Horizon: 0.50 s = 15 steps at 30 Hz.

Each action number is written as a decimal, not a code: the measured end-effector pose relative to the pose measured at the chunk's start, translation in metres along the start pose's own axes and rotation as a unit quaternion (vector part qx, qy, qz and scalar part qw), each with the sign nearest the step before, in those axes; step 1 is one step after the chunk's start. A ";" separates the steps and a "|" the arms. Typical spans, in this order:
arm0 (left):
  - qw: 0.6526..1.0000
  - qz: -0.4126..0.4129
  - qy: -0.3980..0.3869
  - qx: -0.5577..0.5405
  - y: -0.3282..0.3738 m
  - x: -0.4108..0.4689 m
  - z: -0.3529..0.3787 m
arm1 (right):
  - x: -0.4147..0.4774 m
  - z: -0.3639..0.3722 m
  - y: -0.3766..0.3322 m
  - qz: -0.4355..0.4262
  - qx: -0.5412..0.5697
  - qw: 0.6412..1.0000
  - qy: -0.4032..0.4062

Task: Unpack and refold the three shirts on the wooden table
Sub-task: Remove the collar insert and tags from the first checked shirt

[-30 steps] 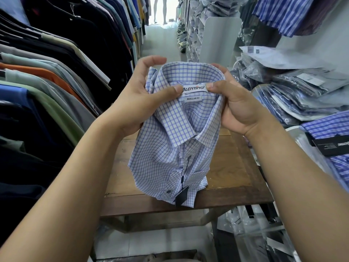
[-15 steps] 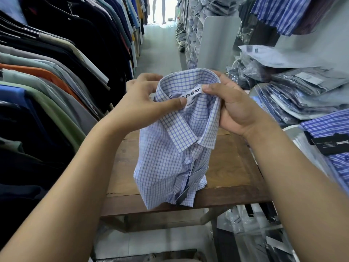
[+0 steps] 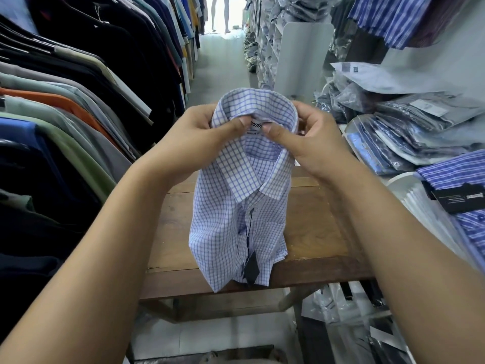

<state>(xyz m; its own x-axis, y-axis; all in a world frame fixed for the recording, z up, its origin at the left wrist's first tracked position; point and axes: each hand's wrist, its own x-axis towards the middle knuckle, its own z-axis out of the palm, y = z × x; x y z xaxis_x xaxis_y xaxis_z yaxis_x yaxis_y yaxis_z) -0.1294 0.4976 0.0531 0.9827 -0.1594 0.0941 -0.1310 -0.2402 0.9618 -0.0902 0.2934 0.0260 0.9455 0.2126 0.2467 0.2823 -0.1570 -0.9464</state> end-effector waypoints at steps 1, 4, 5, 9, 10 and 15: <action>1.000 -0.009 0.005 -0.013 0.001 -0.001 0.001 | -0.001 0.000 -0.001 -0.014 -0.020 1.000 0.003; 0.998 -0.019 0.026 -0.045 0.001 0.001 0.001 | -0.003 0.003 -0.005 -0.055 -0.050 0.997 0.004; 0.998 -0.021 0.029 -0.056 -0.001 0.002 0.001 | -0.004 0.004 -0.006 -0.065 -0.050 0.997 0.003; 0.994 -0.011 0.029 -0.105 -0.003 0.003 0.000 | -0.005 0.007 -0.008 -0.130 -0.111 0.985 -0.012; 0.992 -0.006 0.038 -0.121 -0.002 0.004 0.001 | -0.004 0.008 -0.007 -0.143 -0.130 0.981 -0.019; 0.981 0.013 0.061 -0.183 -0.001 0.004 0.000 | 0.003 0.007 0.002 -0.132 -0.204 0.970 -0.008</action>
<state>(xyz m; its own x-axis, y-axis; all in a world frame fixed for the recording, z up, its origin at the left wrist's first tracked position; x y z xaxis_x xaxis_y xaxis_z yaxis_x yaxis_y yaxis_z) -0.1254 0.4967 0.0526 0.9910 -0.0400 0.1280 -0.1221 0.1250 0.9846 -0.0878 0.3001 0.0234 0.8296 0.3127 0.4625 0.5583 -0.4629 -0.6885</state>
